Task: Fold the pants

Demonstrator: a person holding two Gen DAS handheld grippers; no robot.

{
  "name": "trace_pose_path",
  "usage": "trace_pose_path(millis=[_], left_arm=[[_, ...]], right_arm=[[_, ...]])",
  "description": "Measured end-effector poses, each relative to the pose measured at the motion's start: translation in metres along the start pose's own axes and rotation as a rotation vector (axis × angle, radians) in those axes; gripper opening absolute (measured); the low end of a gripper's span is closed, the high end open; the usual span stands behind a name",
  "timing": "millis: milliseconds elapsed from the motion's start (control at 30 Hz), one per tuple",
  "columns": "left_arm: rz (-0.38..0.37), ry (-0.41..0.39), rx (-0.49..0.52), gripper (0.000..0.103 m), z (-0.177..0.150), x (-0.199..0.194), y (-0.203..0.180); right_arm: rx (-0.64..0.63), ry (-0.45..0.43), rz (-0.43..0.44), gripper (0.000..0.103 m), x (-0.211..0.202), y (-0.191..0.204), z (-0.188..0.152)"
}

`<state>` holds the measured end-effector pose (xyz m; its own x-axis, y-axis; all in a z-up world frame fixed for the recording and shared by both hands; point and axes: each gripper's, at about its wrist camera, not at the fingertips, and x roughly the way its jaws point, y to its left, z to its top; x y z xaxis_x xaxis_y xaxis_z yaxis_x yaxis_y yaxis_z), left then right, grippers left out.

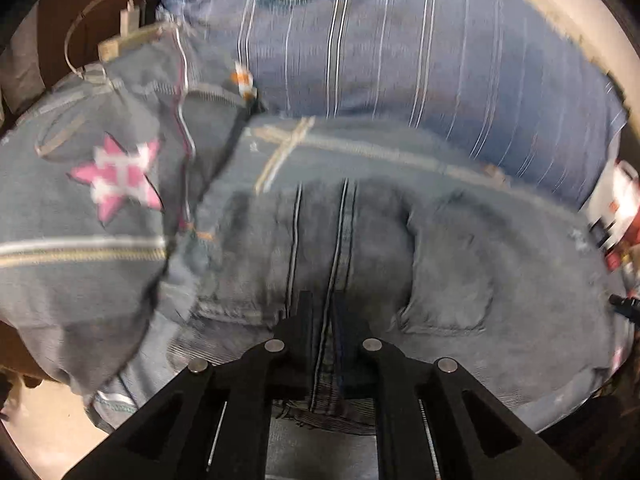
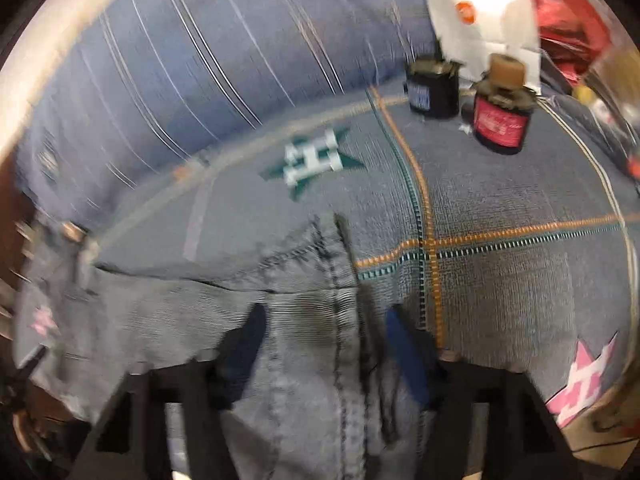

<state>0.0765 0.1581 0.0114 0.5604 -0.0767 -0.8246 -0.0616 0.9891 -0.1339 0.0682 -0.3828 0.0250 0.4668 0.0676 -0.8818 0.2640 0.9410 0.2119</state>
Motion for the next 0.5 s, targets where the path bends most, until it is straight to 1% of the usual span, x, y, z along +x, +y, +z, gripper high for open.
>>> trace_pose_path(millis=[33, 67, 100, 133, 200, 233, 333, 400, 433, 500], left_arm=[[-0.002, 0.019, -0.006, 0.008, -0.004, 0.006, 0.003], [-0.001, 0.035, -0.015, 0.008, -0.006, 0.012, 0.005], [-0.004, 0.033, -0.018, 0.008, -0.009, 0.015, 0.007], [-0.009, 0.028, -0.016, 0.009, -0.011, 0.018, 0.011], [-0.006, 0.025, -0.011, 0.01, -0.012, 0.019, 0.013], [-0.004, 0.019, -0.011, 0.01, -0.011, 0.018, 0.015], [-0.027, 0.016, -0.027, 0.01, -0.013, 0.02, 0.021], [-0.025, 0.006, -0.026, 0.01, -0.016, 0.023, 0.019], [-0.018, 0.0, -0.02, 0.01, -0.017, 0.023, 0.018], [-0.003, 0.0, -0.009, 0.01, -0.015, 0.025, 0.012]], right_arm=[[-0.016, 0.034, -0.017, 0.025, 0.008, 0.002, 0.001], [-0.041, 0.039, -0.056, 0.017, 0.01, 0.006, 0.002], [-0.077, 0.036, -0.087, 0.011, 0.009, 0.012, 0.002], [-0.087, 0.028, -0.096, 0.011, 0.005, 0.014, 0.003], [-0.127, -0.022, -0.14, 0.01, -0.01, 0.022, 0.008], [-0.138, -0.043, -0.149, 0.01, -0.017, 0.026, 0.012], [-0.182, -0.175, -0.203, 0.01, -0.044, 0.037, 0.027], [-0.168, -0.217, -0.153, 0.01, -0.043, 0.039, 0.037], [-0.176, -0.209, -0.139, 0.01, -0.031, 0.038, 0.039], [-0.175, -0.11, -0.199, 0.011, 0.012, 0.03, 0.038]])
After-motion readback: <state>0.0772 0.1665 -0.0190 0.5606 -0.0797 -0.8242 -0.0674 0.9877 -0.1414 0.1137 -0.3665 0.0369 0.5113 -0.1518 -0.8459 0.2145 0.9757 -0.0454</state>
